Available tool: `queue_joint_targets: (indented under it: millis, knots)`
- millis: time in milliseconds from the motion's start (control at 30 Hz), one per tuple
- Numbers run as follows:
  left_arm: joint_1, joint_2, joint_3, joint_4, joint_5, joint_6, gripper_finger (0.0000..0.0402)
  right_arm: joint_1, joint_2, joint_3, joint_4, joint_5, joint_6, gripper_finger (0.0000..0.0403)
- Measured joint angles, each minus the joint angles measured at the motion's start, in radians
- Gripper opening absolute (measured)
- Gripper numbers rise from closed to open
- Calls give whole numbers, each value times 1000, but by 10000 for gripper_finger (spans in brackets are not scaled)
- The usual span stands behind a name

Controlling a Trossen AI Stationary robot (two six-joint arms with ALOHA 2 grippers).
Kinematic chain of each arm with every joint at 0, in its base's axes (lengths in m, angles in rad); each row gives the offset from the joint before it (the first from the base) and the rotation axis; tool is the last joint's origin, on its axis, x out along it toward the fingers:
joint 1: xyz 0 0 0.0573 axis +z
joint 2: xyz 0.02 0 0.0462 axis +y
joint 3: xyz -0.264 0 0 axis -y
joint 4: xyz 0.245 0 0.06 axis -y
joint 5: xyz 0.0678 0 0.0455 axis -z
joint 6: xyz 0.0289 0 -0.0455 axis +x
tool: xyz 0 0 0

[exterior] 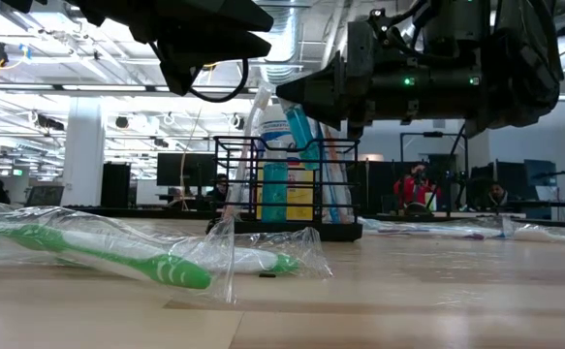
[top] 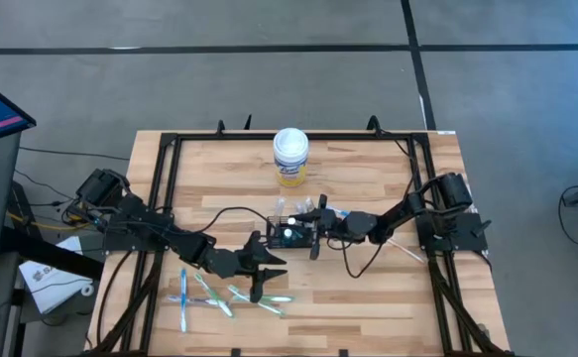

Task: Pick & Place toothbrushing station
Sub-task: Put the blue mouthwash into the mesh organizer, then put the orange toothbrush into the mesh organizer

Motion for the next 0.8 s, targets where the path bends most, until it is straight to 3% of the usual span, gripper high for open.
queue_joint_targets:
  millis: [167,433,800]
  knots:
    - [0,0,0,0,0,0,106,0,0,0,-1,0,0,88]
    - [0,0,0,0,0,0,106,0,0,0,-41,0,25,117]
    - [0,0,0,0,0,0,106,7,0,0,-71,1,26,48]
